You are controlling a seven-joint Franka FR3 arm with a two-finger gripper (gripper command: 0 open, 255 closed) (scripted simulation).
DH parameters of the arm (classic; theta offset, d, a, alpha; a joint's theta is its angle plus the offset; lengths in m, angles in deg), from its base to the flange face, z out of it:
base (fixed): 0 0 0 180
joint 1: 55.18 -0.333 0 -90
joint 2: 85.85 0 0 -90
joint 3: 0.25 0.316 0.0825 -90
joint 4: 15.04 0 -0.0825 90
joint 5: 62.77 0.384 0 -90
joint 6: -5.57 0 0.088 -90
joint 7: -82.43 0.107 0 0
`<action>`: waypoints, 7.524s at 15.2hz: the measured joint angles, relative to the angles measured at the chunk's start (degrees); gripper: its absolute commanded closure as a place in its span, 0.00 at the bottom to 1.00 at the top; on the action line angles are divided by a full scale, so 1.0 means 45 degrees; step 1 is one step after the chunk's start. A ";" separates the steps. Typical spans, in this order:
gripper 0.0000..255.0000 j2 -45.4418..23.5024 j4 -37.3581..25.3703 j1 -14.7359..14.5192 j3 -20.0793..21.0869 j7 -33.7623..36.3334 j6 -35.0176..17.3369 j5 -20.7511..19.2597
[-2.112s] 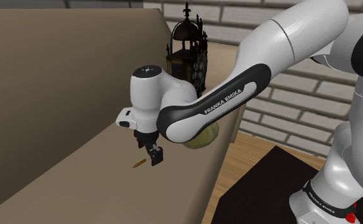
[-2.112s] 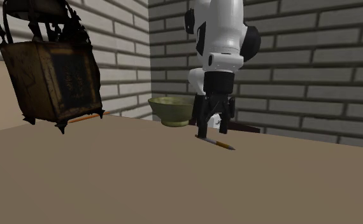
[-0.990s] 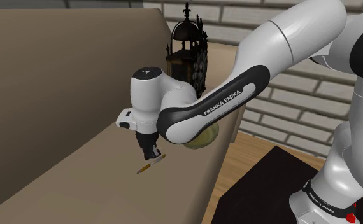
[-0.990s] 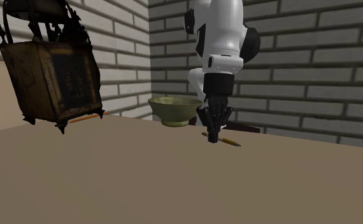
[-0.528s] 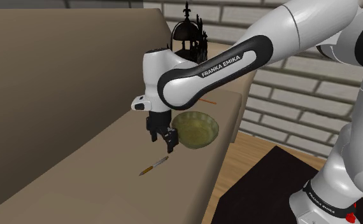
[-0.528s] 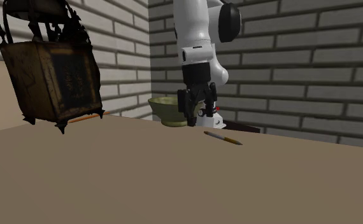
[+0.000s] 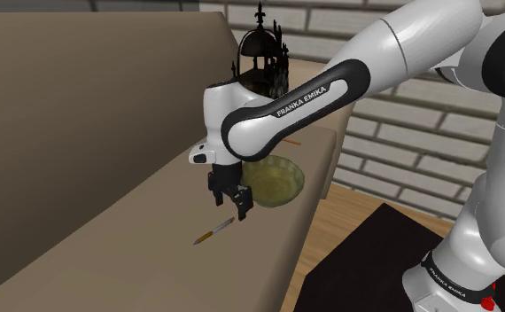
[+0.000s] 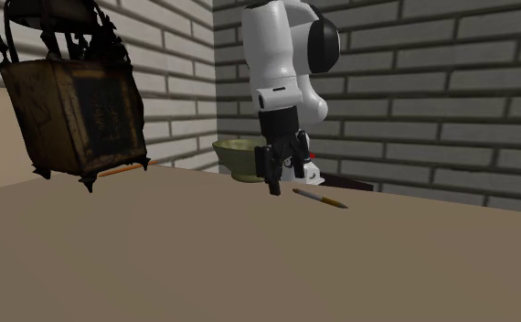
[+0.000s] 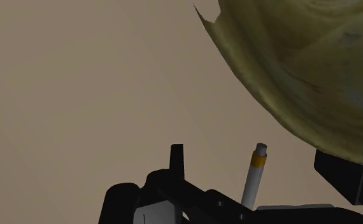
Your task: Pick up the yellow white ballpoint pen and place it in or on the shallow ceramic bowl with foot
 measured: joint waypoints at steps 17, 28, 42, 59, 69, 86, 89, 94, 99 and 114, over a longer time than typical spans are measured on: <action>1.00 0.0035 0.0103 -0.0009 0.0009 0.0009 -0.0163 0.0007; 0.00 -0.0782 -0.1795 -0.2259 0.0094 0.3931 -0.0329 -0.1849; 0.00 -0.1578 -0.1617 -0.2638 -0.0071 0.4541 -0.1368 -0.2371; 1.00 -0.1154 -0.1924 -0.2572 0.0022 0.4441 -0.0669 -0.2188; 1.00 -0.0517 -0.2730 -0.2503 0.0156 0.4304 0.0740 -0.1904; 1.00 0.0029 -0.4900 -0.2529 0.0287 0.4207 0.3415 -0.1651; 1.00 0.1014 -0.3757 -0.2029 0.0202 0.3635 0.3208 -0.1255; 1.00 0.2923 -0.1500 -0.1046 -0.0228 0.2130 0.2771 -0.0472; 1.00 0.4703 0.0449 -0.0325 -0.0871 0.0582 0.2583 0.0149; 1.00 0.5130 0.2878 0.0054 -0.1341 -0.0487 0.0619 0.0320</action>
